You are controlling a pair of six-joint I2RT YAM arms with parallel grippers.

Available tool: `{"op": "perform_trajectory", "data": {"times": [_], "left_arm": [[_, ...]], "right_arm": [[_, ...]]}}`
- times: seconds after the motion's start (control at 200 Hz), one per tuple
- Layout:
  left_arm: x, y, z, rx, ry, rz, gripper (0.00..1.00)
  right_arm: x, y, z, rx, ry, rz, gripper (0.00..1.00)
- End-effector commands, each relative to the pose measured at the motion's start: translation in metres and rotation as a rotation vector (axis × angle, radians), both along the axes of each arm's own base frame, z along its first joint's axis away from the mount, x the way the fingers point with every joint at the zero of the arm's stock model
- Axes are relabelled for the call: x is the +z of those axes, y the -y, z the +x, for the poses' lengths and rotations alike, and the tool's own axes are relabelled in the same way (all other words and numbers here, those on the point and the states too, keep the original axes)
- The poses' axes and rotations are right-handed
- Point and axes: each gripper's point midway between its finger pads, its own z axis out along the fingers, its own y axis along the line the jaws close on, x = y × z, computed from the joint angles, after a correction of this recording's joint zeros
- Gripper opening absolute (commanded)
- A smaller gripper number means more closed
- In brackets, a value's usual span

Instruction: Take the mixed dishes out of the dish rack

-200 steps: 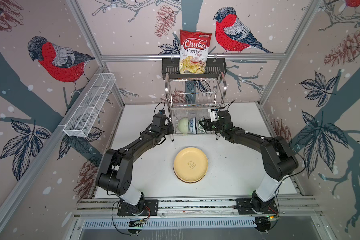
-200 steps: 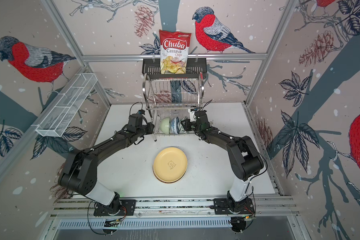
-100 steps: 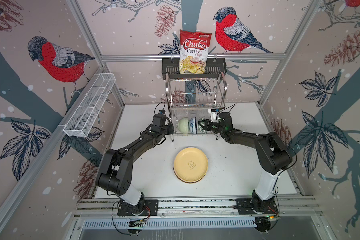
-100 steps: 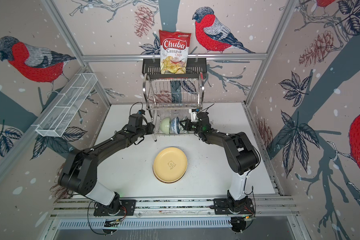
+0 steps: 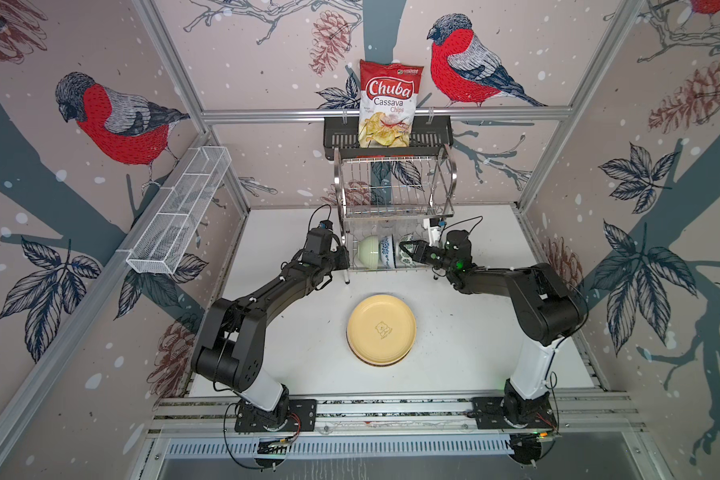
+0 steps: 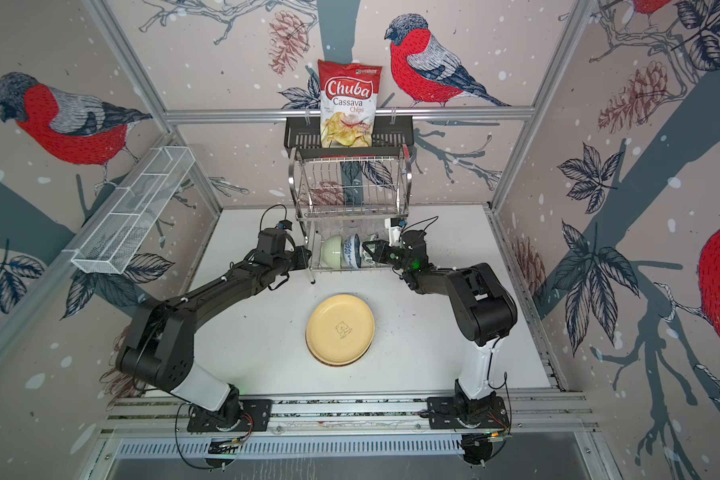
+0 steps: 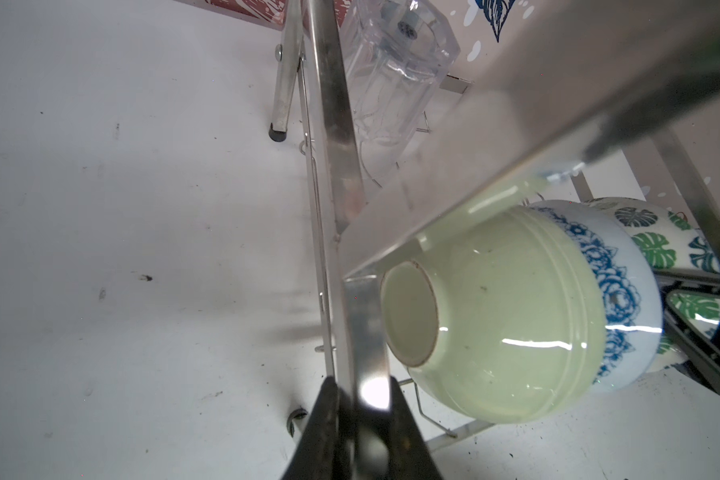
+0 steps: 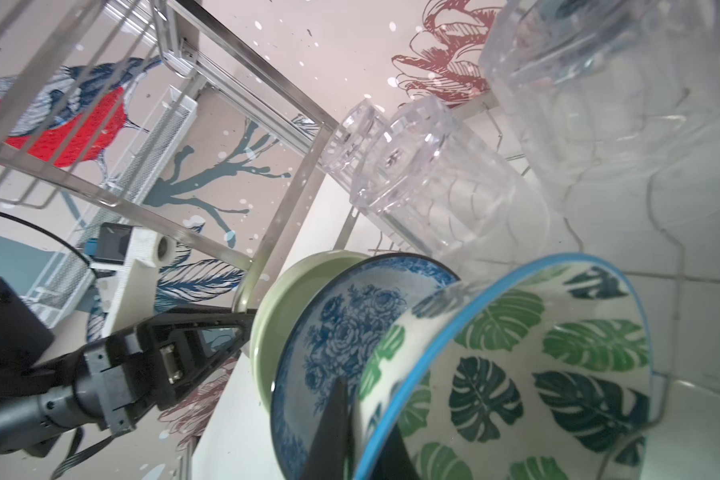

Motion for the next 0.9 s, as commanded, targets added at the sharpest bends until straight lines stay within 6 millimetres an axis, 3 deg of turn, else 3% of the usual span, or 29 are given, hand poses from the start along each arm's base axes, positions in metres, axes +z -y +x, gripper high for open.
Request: {"op": "perform_trajectory", "data": {"times": [0.0, 0.33, 0.63, 0.895], "left_arm": [[0.010, -0.002, 0.005, 0.064, 0.012, -0.070, 0.09], [0.008, -0.004, 0.004, 0.067, 0.011, -0.066, 0.09], [0.007, -0.005, 0.006, 0.072, 0.016, -0.065, 0.09], [0.019, -0.006, 0.005, 0.083, 0.035, -0.074, 0.11]], "right_arm": [[0.015, 0.007, 0.008, -0.051, -0.033, 0.097, 0.02], [0.046, 0.009, 0.002, -0.043, 0.013, 0.156, 0.01], [0.068, 0.009, -0.011, -0.078, 0.060, 0.066, 0.00], [0.085, 0.007, -0.043, -0.123, 0.094, -0.035, 0.00]]}}
